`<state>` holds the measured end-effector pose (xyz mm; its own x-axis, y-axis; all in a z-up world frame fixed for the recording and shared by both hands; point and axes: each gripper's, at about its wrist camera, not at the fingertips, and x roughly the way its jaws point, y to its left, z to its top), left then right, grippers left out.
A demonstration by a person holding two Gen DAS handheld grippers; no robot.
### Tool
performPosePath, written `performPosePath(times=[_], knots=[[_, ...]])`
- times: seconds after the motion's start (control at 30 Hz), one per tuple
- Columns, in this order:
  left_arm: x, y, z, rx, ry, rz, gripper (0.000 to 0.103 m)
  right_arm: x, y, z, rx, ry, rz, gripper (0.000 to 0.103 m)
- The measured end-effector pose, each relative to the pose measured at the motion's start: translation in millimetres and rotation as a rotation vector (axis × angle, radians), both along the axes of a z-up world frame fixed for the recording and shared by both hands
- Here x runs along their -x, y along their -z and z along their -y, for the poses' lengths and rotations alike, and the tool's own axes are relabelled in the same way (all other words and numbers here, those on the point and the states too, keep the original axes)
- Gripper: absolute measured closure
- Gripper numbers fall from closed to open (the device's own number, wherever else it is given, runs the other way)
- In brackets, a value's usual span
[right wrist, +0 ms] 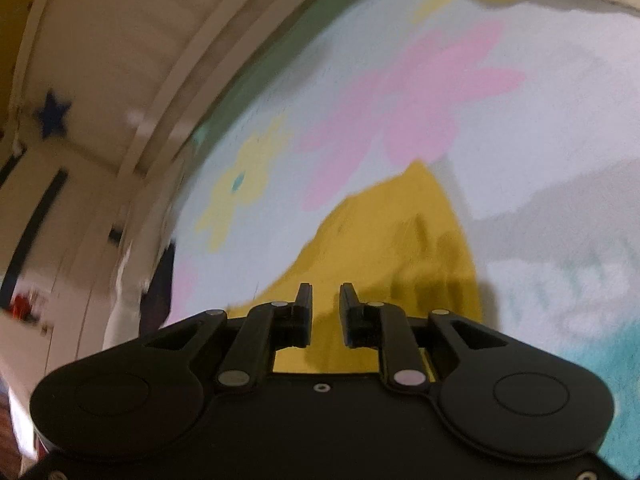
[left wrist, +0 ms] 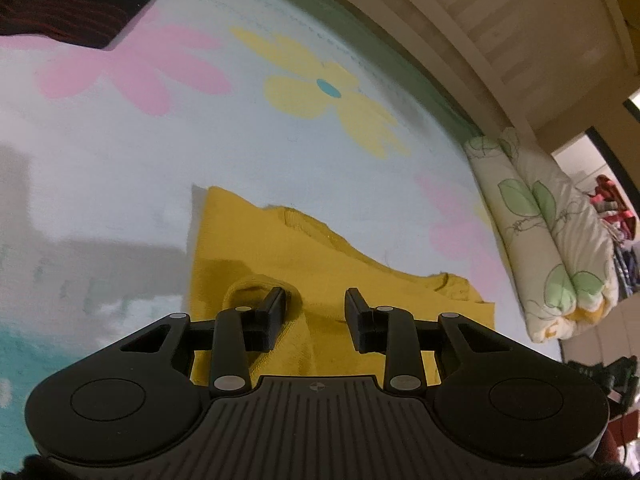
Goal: Fold small clothes
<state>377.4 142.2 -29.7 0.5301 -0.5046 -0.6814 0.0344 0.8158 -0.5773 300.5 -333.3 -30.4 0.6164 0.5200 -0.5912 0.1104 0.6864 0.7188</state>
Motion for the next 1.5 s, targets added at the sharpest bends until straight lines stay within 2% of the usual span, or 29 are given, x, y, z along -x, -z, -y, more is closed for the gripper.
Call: performPosePath(times=[0.1,0.17,0.2,0.37,0.57,0.67,0.8,0.83,0.87,0.9,1.07,1.17,1.33,1.4,1.5], knots=[[1,5,4,-0.002,0.01,-0.027,0.072,5,-4,-9,0.089,-0.086,-0.03,0.069],[2,8,8,-0.009,0.025,-0.044,0.071,10,-1,-14,0.117,-0.117,-0.054,0.048],[4,9,10,-0.017,0.035,-0.049,0.071,11,3,-14,0.107,-0.117,-0.067,0.046],[8,15,17,-0.071,0.051,-0.093,0.07,11,21,-15,0.05,-0.082,-0.104,0.045],[12,16,16,-0.091,0.075,-0.102,0.07,14,11,-19,0.133,-0.083,-0.161,0.045],[12,19,17,-0.092,0.075,-0.109,0.07,15,16,-14,0.13,-0.06,-0.178,0.045],[13,19,14,-0.084,0.063,-0.108,0.073,14,25,-8,0.082,0.011,-0.138,0.046],[13,20,12,-0.073,0.051,-0.108,0.083,13,26,-7,0.069,0.037,-0.132,0.05],[13,20,10,-0.06,0.031,-0.109,0.088,13,28,-5,0.052,0.054,-0.128,0.074],[13,19,8,-0.046,0.009,-0.108,0.091,13,29,-5,0.033,0.069,-0.122,0.091],[3,5,-7,0.056,-0.097,-0.045,0.091,5,8,-4,-0.021,0.105,-0.003,0.091],[-6,3,-12,0.118,-0.154,-0.031,0.091,-6,3,-1,-0.054,0.15,0.032,0.091],[-14,-4,-10,0.071,-0.205,0.052,0.091,-25,13,-2,-0.072,0.192,0.032,0.09],[-17,-3,-11,0.058,-0.231,0.06,0.091,-30,18,-2,-0.068,0.201,0.025,0.09],[-15,-7,-10,-0.017,-0.236,0.063,0.091,-35,24,-3,-0.065,0.209,0.017,0.09]])
